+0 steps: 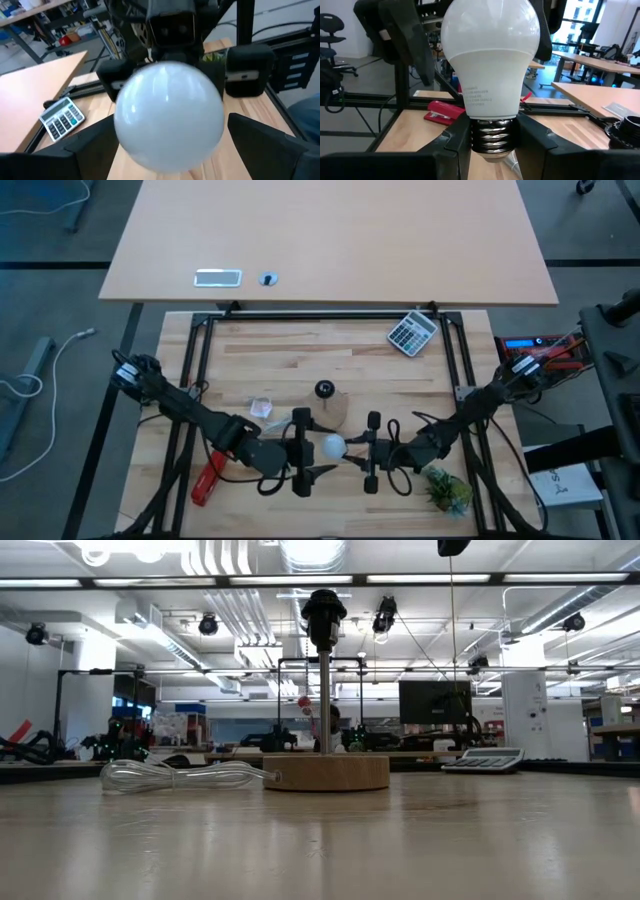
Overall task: Screw lightbulb
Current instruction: Insert the lightbulb into the brown lamp
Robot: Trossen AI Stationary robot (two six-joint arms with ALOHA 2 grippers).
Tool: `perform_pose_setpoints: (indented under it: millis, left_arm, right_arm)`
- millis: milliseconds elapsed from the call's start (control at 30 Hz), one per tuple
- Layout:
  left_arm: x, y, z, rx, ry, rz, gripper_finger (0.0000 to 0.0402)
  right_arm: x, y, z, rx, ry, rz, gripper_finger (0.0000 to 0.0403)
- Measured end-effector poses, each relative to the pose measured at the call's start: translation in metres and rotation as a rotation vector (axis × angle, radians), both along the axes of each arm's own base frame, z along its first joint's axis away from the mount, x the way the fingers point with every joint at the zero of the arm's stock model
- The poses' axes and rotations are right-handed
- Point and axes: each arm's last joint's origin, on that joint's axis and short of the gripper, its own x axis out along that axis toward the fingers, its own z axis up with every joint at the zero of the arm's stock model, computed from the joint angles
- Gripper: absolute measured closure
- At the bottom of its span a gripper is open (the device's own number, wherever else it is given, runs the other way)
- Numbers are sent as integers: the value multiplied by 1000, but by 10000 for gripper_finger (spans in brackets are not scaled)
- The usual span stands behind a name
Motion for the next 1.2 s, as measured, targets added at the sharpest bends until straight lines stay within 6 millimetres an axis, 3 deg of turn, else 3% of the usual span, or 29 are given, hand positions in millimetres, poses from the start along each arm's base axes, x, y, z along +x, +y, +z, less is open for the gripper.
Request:
perform_pose_setpoints:
  millis: [433, 767, 1033, 1200]
  left_arm:
    - [3, 3, 2, -4, -23, 8, 79]
    - [3, 3, 2, -4, -24, 10, 128]
    - [3, 3, 2, -6, -24, 12, 134]
    - [3, 4, 4, -4, -25, 14, 133]
  right_arm:
    - [0, 0, 0, 8, 1, 0, 292]
    - [0, 0, 0, 4, 4, 0, 292]
    - [0, 0, 0, 16, 3, 2, 243]
    - [0, 0, 0, 17, 3, 2, 237]
